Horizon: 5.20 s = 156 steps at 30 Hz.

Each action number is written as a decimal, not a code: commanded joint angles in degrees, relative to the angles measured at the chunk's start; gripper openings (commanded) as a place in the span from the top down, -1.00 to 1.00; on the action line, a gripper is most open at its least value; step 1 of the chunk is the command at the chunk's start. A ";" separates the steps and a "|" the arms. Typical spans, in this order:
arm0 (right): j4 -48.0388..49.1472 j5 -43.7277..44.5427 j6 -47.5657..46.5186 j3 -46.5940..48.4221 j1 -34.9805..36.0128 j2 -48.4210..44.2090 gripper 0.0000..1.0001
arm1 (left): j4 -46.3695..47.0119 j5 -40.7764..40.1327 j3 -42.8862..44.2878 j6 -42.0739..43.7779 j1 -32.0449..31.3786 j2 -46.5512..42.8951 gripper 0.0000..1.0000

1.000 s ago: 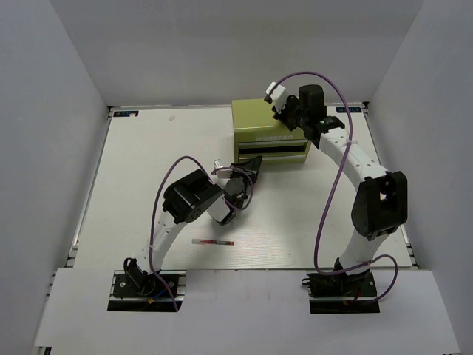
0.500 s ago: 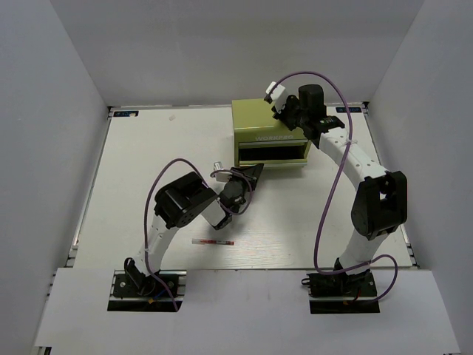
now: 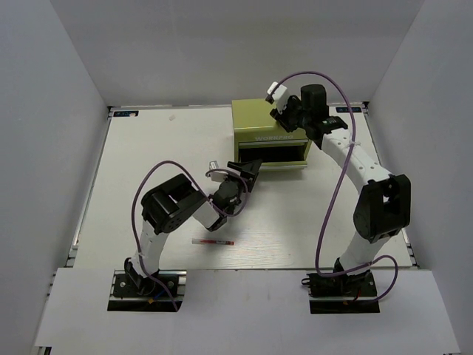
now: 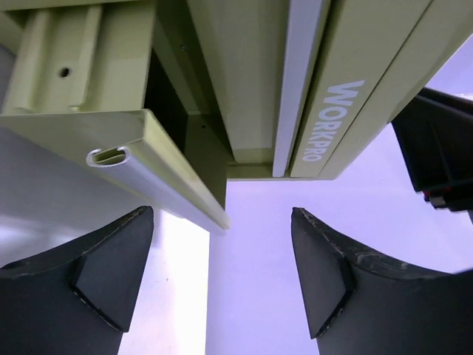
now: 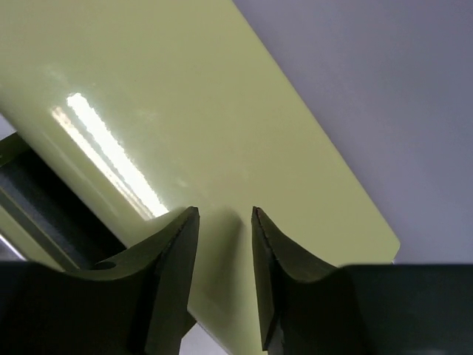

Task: Sort the stationery into containers
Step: Open the drawer in the storage box, then pick up the pen from the center of the board, then place the pen in the drawer, then pick up the pen from the center of the board.

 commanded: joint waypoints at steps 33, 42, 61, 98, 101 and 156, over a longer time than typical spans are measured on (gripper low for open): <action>-16.20 -24.76 12.46 -19.82 15.88 -15.73 0.45 | -108.34 -1.08 -7.82 25.56 1.38 -77.85 -0.21; -14.00 -6.05 22.92 -16.57 30.38 -4.48 0.17 | -117.92 2.35 -10.89 25.03 1.38 -93.24 0.23; -12.51 8.01 30.57 -3.19 36.99 15.74 -0.21 | -125.84 1.12 -6.15 25.55 1.38 -92.54 -0.45; -4.62 7.77 -0.93 -16.35 21.53 -15.37 1.00 | -112.31 9.99 -2.89 55.17 1.38 -72.33 -0.17; 1.10 7.42 -10.36 -22.16 19.60 -16.33 1.00 | -112.31 10.70 -2.89 55.17 1.38 -71.71 -0.15; -16.11 -15.61 -11.10 -10.05 0.16 -12.29 0.00 | -111.16 46.13 10.02 104.03 -1.69 -36.04 -0.13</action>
